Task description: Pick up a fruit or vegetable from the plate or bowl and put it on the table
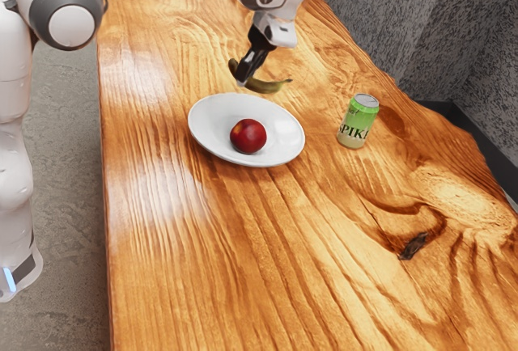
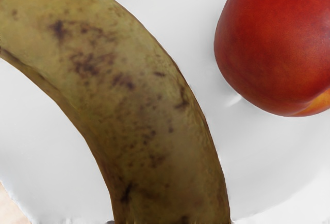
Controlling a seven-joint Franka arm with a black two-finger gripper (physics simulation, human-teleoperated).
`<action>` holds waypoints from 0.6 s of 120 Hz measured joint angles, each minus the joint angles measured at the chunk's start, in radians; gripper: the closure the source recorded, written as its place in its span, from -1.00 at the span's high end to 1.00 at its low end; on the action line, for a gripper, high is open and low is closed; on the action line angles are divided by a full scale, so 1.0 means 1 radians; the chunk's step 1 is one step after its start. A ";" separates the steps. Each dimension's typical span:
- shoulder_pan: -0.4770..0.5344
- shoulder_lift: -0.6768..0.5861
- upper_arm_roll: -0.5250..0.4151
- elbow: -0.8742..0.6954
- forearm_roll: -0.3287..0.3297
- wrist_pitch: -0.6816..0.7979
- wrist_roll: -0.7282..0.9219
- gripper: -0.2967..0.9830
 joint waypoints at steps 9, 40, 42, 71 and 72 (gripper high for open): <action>0.009 -0.003 -0.036 0.085 0.004 -0.034 -0.008 -0.26; -0.171 0.050 -0.100 0.251 -0.081 -0.058 -0.055 -0.26; -0.189 0.059 -0.100 0.255 -0.088 -0.053 -0.060 -0.27; -0.465 0.144 -0.101 0.266 -0.125 0.021 -0.149 -0.27; -0.468 0.146 -0.101 0.266 -0.126 0.024 -0.152 -0.27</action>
